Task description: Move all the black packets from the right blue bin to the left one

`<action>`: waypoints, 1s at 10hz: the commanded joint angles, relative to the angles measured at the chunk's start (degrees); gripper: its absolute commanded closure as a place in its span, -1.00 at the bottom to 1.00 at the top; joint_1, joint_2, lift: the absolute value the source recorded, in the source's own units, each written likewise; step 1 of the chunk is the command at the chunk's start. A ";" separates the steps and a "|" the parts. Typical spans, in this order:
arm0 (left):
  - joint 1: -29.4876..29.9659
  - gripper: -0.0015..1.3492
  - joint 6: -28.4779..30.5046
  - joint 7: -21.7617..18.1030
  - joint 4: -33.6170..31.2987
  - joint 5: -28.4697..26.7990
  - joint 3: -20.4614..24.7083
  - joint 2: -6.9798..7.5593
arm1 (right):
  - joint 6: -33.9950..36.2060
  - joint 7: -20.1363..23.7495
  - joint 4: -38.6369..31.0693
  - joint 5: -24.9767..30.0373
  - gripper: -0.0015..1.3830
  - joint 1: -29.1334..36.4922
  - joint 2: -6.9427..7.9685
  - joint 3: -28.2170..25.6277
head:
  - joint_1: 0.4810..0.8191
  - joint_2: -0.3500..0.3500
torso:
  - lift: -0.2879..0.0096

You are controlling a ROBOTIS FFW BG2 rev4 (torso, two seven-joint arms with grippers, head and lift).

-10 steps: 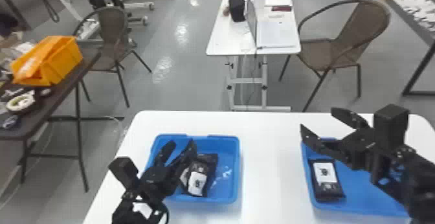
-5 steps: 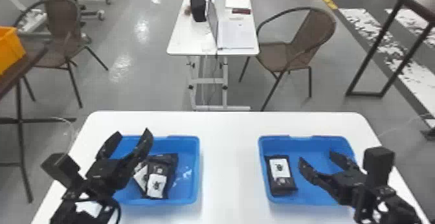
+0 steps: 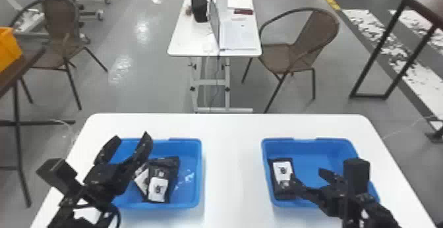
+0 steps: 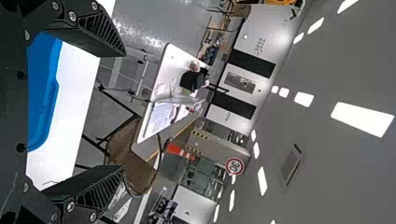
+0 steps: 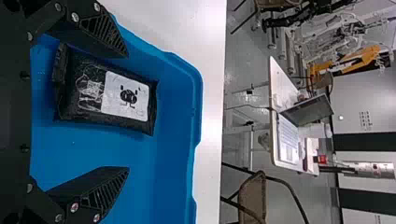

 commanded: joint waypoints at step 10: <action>-0.46 -0.72 -0.38 0.08 0.09 1.10 -0.51 -0.15 | 18.16 -4.18 9.10 5.20 -0.74 -13.19 1.82 7.36 | 0.27 0.15 | 0.94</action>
